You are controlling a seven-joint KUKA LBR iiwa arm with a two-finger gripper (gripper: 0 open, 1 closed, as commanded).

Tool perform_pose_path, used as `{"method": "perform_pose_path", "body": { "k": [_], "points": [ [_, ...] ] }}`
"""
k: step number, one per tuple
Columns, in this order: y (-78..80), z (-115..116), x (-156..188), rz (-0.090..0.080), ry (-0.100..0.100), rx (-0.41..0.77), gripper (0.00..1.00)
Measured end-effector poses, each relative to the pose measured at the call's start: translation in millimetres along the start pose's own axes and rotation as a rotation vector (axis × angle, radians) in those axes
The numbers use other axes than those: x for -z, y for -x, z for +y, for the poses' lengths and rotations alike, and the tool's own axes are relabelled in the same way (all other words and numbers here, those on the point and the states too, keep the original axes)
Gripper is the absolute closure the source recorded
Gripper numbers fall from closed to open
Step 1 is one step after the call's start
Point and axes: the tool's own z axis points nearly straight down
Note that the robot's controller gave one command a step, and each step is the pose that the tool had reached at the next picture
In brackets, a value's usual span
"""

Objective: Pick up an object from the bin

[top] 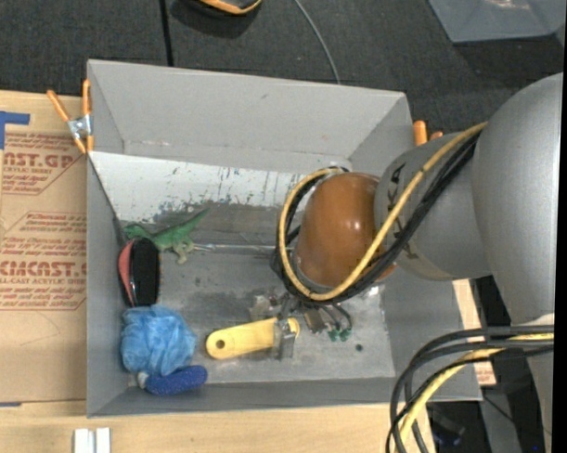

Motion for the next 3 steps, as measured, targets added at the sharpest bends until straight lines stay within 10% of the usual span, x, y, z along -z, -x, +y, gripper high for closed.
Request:
{"method": "perform_pose_path", "body": {
  "k": [3],
  "points": [
    [3.3, -0.2, 53.7, -0.013, -0.002, 0.001, 1.00]
  ]
}}
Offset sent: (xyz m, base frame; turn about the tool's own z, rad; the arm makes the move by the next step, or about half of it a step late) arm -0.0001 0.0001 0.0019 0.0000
